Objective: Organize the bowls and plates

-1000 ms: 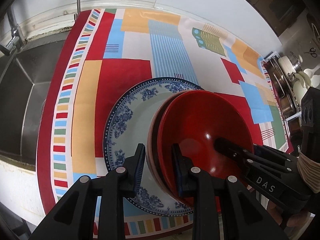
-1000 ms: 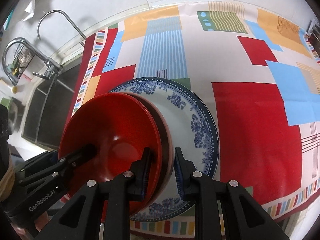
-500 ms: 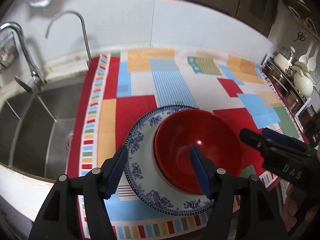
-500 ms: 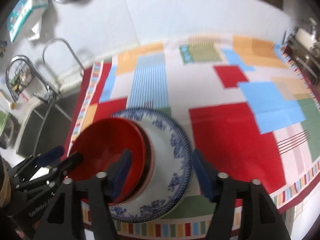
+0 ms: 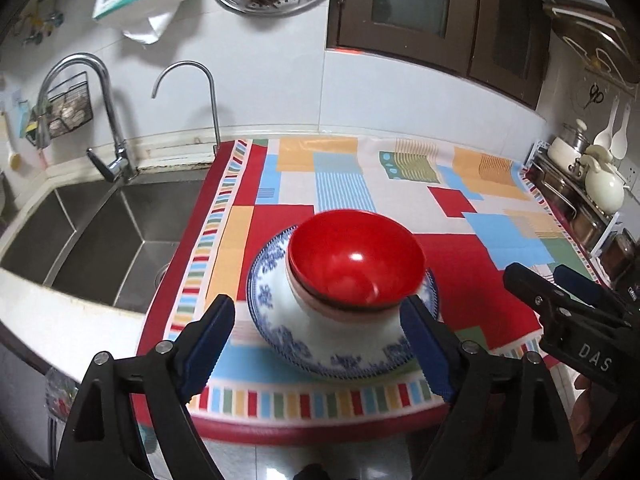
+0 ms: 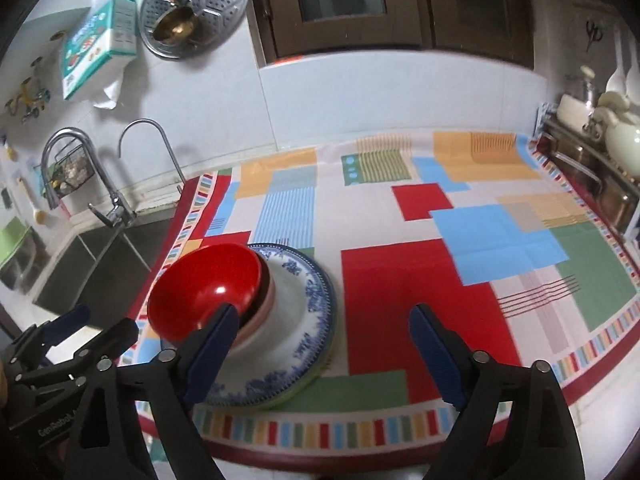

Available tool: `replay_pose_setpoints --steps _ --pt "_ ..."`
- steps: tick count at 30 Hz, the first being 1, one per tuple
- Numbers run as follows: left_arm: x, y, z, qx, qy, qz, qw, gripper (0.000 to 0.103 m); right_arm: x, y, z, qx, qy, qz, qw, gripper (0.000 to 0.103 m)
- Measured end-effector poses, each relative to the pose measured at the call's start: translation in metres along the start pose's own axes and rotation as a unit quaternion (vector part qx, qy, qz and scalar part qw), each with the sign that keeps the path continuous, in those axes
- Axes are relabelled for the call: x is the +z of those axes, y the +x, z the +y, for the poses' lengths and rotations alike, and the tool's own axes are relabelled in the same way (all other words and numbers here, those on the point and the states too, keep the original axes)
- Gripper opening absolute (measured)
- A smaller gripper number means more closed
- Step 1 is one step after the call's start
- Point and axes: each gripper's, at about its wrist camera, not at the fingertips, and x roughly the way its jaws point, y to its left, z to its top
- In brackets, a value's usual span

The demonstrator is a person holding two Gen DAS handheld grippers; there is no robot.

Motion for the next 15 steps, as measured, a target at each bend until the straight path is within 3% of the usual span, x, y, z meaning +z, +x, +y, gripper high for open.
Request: replay_pose_setpoints --steps 15 --pt "-0.054 -0.08 -0.029 0.052 0.02 -0.069 0.9961 0.1 -0.053 -0.085 -0.021 0.006 -0.021 -0.052 0.998 0.093"
